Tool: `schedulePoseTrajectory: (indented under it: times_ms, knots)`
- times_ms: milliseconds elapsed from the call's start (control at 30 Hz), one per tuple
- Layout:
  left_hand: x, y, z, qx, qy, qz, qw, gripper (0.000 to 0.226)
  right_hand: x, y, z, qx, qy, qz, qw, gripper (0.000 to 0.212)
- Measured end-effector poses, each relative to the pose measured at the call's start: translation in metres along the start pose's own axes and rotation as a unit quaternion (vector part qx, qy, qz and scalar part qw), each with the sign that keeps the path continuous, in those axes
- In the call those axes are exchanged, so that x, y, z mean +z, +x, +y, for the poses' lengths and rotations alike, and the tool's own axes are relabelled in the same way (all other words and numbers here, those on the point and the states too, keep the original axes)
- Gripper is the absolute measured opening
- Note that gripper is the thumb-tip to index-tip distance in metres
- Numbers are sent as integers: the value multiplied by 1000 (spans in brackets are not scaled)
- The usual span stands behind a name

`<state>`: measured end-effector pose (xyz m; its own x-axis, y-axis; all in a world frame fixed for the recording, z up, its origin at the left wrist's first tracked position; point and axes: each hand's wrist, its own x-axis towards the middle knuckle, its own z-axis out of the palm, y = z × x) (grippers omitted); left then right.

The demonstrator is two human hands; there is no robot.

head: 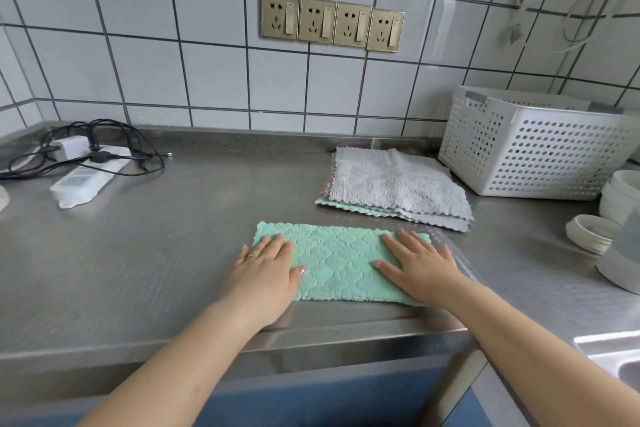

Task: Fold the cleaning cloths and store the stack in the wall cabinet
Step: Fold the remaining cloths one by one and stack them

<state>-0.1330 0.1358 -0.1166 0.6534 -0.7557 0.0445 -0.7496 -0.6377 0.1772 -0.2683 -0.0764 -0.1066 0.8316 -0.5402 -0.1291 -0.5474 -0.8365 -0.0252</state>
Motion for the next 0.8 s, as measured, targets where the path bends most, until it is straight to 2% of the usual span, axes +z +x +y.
schedulePoseTrajectory:
  times_ms: [67,133,200,300,500,800]
  knots:
    - [-4,-8,5,52,-14,47,997,47,-6,4,-8,-24,-5,75,997,55]
    - [-9,-16,17,130,-50,92,986,39,-11,12,-24,-70,42,160,984,35]
    - [-10,-21,30,174,-61,96,978,34,-13,23,-40,-96,98,187,973,25]
    - [-4,-22,38,183,-54,103,976,30,-13,38,-54,-91,131,158,974,22]
    - [3,-17,39,190,-49,152,969,15,-20,52,-59,-100,84,113,985,28]
    - [-8,-31,-21,175,-5,154,972,8,-28,23,-53,-138,13,92,986,20]
